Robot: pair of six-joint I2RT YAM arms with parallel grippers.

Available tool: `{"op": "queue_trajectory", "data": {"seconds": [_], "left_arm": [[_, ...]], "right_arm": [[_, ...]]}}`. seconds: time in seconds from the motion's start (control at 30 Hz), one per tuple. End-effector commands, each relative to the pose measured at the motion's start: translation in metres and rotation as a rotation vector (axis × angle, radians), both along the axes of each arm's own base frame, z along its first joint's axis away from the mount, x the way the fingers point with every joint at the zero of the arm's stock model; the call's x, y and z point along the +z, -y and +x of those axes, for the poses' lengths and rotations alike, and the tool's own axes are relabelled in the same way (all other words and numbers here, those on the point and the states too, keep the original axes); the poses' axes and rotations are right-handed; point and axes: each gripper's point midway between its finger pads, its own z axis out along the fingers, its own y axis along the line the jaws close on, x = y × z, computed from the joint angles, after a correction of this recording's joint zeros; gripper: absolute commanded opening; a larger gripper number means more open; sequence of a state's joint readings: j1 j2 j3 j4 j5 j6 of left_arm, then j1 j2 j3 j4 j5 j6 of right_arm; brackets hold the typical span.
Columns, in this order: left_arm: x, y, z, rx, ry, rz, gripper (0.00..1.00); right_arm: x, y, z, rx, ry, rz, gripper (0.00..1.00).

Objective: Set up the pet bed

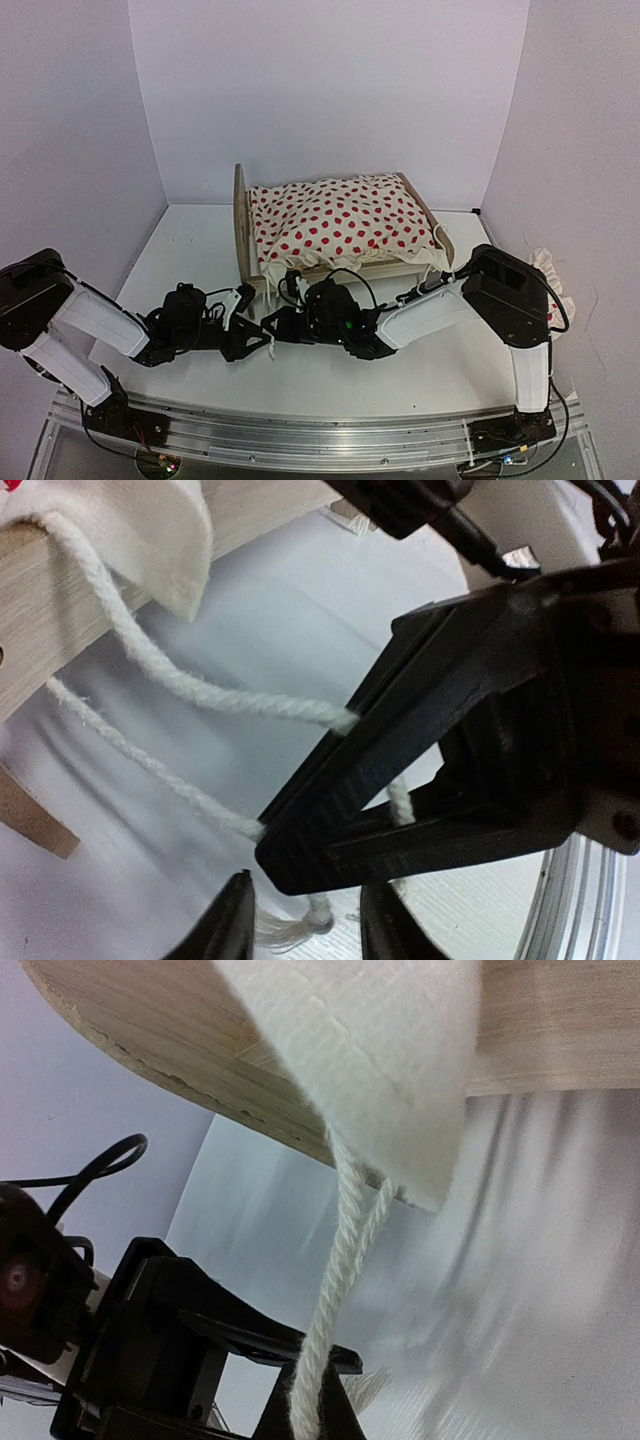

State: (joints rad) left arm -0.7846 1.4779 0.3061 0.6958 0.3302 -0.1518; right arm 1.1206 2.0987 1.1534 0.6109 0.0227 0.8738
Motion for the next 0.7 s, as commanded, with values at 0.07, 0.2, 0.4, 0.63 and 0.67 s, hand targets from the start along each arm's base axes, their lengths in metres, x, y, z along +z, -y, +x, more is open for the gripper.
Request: {"op": "queue_trajectory", "data": {"seconds": [0.07,0.2,0.4,0.63,0.67], "left_arm": [[0.014,0.013,-0.002,-0.046,0.003,-0.080,0.06],[0.000,0.012,0.000,-0.008,-0.085,-0.063,0.00],[-0.009,0.013,-0.004,0.008,-0.198,-0.046,0.00],[-0.008,0.007,0.008,0.072,-0.201,-0.053,0.00],[-0.006,0.006,0.010,0.077,-0.204,-0.059,0.00]], "right_arm": [[0.020,-0.005,-0.013,0.055,-0.011,0.046,0.00],[0.018,-0.001,-0.008,0.040,-0.019,0.046,0.00],[-0.007,0.021,0.003,-0.051,-0.056,-0.005,0.21],[-0.051,0.032,0.003,-0.088,-0.106,-0.082,0.15],[-0.053,0.032,0.002,-0.088,-0.106,-0.086,0.16]]}}
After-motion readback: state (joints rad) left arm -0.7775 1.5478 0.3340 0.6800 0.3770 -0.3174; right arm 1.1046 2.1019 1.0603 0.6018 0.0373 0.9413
